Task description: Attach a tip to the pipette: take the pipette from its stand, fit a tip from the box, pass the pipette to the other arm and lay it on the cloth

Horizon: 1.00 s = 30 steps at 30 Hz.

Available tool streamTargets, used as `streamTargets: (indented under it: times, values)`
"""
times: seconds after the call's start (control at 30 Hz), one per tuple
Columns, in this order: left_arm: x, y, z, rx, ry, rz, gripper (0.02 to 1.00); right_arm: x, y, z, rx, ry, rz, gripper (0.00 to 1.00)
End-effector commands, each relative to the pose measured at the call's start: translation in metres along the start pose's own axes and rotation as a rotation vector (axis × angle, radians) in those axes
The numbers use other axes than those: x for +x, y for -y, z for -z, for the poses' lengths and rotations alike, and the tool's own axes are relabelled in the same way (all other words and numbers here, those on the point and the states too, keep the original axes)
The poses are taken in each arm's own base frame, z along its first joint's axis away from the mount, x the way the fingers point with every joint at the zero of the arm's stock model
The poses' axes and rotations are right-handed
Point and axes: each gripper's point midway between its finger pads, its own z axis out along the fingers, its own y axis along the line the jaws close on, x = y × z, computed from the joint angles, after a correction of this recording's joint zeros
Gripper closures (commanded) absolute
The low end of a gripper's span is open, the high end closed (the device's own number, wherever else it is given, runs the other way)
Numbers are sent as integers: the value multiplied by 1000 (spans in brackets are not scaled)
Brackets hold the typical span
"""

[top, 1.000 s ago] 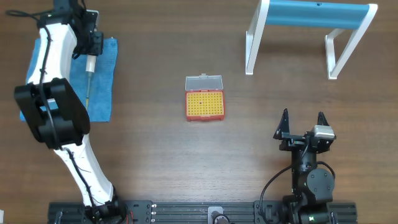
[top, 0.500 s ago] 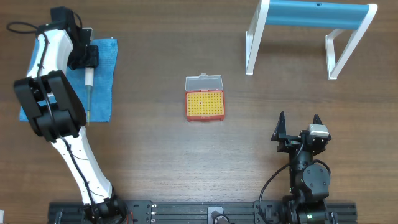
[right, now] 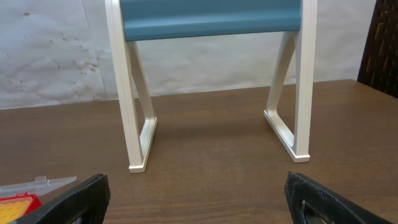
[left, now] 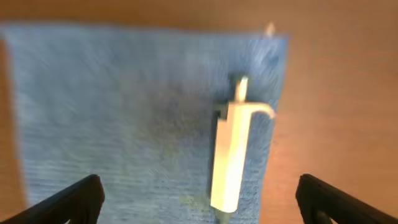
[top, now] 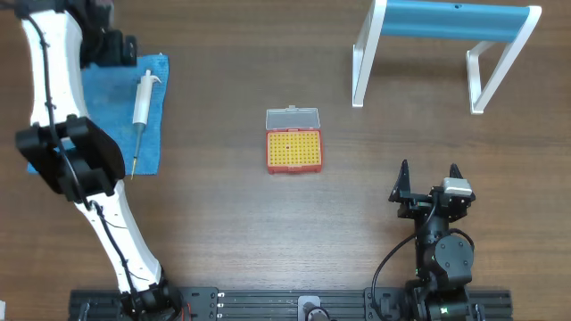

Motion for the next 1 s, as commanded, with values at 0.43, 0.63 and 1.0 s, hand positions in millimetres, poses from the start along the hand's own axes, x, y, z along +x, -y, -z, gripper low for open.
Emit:
streamTargets:
  times: [0.43,0.63,1.0]
  values:
    - [175,93,393,-42,886,-167,20,2,1,0,5,0,-14,75]
    - [328,89,328,-19,992,-154,20,2,1,0,5,0,-14,75]
    - [211,124,256,192,1413,-63,20,2,1,0,5,0,-14,77]
